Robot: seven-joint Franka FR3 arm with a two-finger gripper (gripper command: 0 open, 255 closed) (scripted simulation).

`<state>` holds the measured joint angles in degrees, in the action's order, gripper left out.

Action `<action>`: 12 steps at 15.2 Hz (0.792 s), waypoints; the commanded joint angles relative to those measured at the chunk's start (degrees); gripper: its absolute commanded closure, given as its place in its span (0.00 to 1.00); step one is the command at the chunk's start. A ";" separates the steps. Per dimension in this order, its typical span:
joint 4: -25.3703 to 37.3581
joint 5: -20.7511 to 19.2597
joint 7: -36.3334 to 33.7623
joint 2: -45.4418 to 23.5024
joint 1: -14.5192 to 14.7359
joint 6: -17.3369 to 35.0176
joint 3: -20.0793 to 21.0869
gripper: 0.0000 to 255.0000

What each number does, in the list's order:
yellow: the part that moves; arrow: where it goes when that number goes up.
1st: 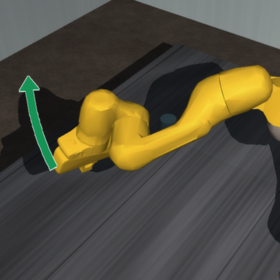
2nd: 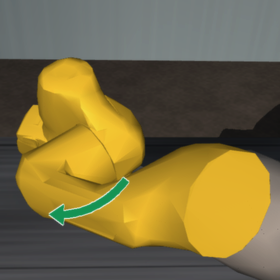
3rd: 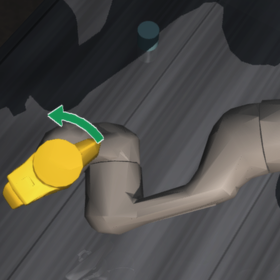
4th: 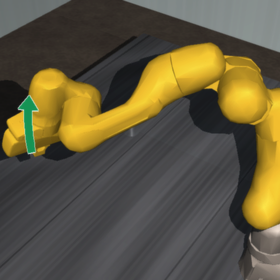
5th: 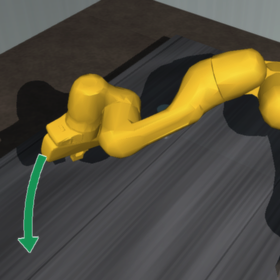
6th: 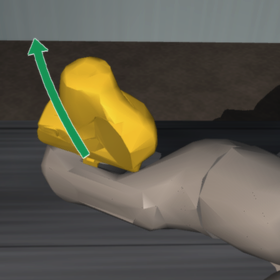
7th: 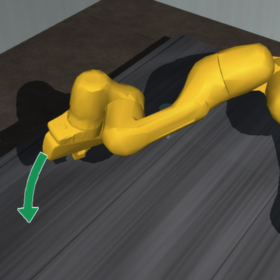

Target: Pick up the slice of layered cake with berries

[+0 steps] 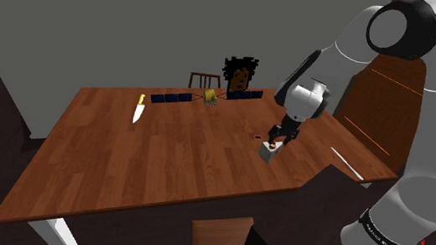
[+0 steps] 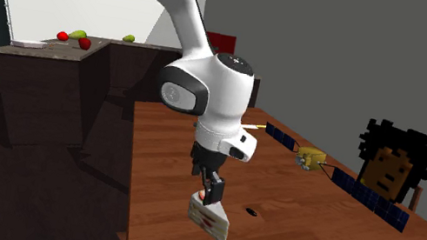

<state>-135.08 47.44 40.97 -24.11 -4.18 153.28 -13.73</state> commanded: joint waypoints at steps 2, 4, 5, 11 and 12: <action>1.45 2.79 2.52 -3.10 -1.27 1.35 1.71 0.00; 1.44 2.78 2.52 -3.10 -1.29 1.35 1.73 0.00; 1.41 2.83 2.54 -3.10 -1.28 1.41 1.77 1.00; 1.38 2.80 2.50 -3.06 -1.26 1.39 1.75 1.00; 1.38 2.80 2.50 -3.06 -1.26 1.40 1.75 1.00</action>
<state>-133.69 50.25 43.47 -27.12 -5.45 154.67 -11.99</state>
